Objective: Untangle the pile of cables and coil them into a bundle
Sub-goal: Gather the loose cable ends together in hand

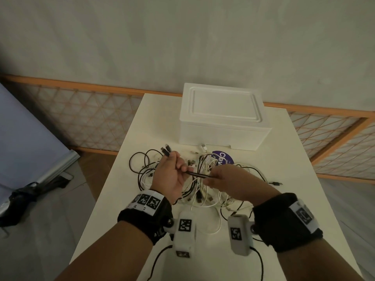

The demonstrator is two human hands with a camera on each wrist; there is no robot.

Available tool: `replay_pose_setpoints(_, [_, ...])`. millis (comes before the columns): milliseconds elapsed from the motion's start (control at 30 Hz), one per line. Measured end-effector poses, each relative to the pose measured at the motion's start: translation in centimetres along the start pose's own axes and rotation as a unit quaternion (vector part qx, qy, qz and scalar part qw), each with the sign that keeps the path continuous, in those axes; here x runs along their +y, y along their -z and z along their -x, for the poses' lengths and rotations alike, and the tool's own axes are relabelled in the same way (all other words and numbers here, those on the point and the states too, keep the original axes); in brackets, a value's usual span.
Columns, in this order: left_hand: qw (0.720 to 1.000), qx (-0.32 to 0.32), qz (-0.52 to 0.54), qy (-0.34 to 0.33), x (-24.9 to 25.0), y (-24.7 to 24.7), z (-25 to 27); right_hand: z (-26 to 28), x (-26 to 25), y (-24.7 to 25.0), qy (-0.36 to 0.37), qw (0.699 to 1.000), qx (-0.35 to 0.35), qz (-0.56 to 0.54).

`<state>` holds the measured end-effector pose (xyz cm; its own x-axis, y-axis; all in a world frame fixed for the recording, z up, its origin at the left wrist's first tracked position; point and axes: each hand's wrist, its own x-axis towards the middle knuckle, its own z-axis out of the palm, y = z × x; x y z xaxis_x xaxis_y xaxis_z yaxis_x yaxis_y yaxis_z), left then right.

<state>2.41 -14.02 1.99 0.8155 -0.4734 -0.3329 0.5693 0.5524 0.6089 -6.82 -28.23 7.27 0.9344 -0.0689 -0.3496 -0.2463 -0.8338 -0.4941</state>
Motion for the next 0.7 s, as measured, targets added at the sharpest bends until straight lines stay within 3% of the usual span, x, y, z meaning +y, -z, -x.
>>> replay_pose_setpoints(167, [0.995, 0.097, 0.0, -0.024, 2.7, 2.3, -1.5, 1.7, 2.4, 1.5, -0.028, 0.993, -0.009, 0.114])
replay_pose_setpoints(300, [0.983, 0.172, 0.055, -0.037, 6.3, 6.7, -3.3, 3.6, 5.7, 3.0, -0.076, 0.991, 0.005, 0.106])
replay_pose_setpoints(433, [0.969, 0.242, 0.017, -0.053, 7.8, 10.5, -3.9, 5.0, 8.6, 3.5, -0.162, 0.973, 0.055, 0.153])
replay_pose_setpoints(500, [0.968, 0.246, 0.02, -0.038, 7.8, 11.4, -4.0, 5.6, 10.1, 3.7, -0.194, 0.967, 0.07, 0.148])
replay_pose_setpoints(700, [0.98, 0.198, -0.013, 0.016, 4.6, 9.2, -2.5, 6.5, 13.0, 3.3, -0.318, 0.935, 0.02, 0.156])
